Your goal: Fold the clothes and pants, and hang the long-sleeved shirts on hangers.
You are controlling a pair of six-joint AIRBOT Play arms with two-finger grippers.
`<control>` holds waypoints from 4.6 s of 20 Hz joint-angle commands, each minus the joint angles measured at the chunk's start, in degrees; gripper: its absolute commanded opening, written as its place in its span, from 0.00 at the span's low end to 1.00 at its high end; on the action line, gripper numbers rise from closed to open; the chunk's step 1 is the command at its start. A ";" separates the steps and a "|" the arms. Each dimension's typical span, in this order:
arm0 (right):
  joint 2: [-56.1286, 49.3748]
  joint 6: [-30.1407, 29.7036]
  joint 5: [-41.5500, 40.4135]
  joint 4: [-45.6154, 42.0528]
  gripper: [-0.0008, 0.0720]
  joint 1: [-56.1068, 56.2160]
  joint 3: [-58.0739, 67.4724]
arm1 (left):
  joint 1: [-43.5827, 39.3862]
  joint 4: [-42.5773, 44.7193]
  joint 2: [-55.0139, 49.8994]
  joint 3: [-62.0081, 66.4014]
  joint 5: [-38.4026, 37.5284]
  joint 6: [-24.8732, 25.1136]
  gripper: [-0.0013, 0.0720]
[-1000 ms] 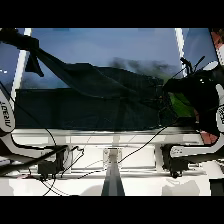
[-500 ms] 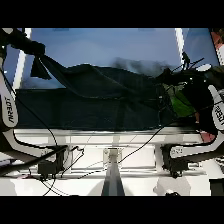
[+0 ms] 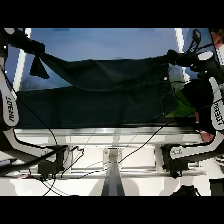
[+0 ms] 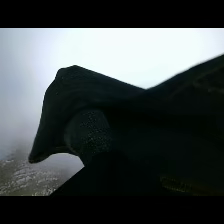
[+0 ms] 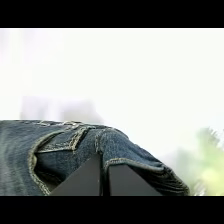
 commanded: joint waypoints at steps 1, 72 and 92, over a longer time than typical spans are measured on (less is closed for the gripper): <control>-0.02 0.07 -3.10 -5.57 0.04 0.11 1.81 | -0.04 -0.72 -1.25 -0.02 -2.58 0.00 0.60; -1.07 0.22 -11.96 -14.47 0.57 2.49 2.05 | 25.77 -7.23 -0.76 -11.41 8.22 -11.67 0.94; 41.75 9.84 17.97 -22.10 0.04 -23.80 -42.82 | 10.29 -40.11 16.94 -12.68 -11.61 7.74 0.05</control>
